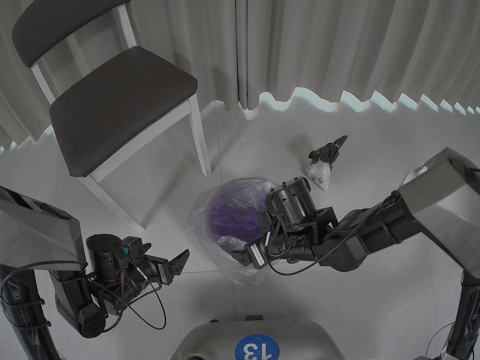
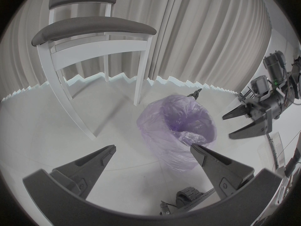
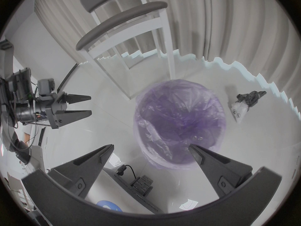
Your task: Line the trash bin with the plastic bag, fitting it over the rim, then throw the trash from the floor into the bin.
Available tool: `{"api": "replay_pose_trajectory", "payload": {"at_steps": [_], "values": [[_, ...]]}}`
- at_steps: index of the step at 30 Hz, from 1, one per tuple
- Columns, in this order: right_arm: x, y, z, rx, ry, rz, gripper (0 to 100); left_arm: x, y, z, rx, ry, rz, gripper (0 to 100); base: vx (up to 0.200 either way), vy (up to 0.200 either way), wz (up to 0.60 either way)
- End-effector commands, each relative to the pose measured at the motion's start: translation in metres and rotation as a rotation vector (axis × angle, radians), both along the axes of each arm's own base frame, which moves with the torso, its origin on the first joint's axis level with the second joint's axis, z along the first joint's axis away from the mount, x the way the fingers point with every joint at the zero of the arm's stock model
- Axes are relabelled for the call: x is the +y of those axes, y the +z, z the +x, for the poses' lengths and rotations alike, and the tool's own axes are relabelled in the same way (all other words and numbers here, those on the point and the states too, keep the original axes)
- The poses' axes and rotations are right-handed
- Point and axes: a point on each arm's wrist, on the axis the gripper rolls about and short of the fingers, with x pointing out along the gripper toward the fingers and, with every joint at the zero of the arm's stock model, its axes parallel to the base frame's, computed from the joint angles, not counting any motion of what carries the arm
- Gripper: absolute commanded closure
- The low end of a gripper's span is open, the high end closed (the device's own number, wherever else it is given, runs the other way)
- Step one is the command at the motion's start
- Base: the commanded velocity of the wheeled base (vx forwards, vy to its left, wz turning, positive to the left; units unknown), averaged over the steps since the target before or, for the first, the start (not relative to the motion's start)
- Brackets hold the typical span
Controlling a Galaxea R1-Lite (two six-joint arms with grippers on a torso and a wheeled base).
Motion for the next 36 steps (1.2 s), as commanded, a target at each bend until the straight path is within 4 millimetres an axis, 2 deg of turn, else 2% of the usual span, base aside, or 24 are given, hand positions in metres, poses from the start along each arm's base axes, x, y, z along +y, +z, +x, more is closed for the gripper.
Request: {"api": "replay_pose_trajectory", "payload": {"at_steps": [1,8,18,25,29,30,36], "values": [[0.013,-0.038,0.015,0.037,0.002,-0.037,0,-0.003,0.0,-0.002,-0.005,-0.002,-0.007,0,0.0,0.0,0.0],[0.023,-0.051,0.029,0.026,-0.005,-0.023,0,-0.002,-0.002,-0.005,0.009,-0.001,0.0,0,0.0,0.0,0.0],[0.021,-0.07,0.046,-0.005,-0.029,0.022,0,-0.001,-0.002,-0.006,0.011,-0.001,0.0,0,0.0,0.0,0.0],[0.02,-0.067,0.052,0.049,-0.058,0.134,0,-0.001,-0.002,-0.005,0.011,0.003,0.0,0,0.0,0.0,0.0],[0.016,-0.07,0.055,0.057,-0.074,0.14,0,-0.001,-0.002,-0.005,0.011,0.001,-0.001,0,0.0,0.0,0.0],[0.016,-0.07,0.056,0.056,-0.073,0.144,100,-0.001,-0.002,-0.005,0.011,0.004,0.0,0,0.0,0.0,0.0],[0.017,-0.071,0.057,0.055,-0.074,0.143,100,0.0,-0.002,-0.005,0.011,0.006,0.0,0,0.0,0.0,0.0]]}}
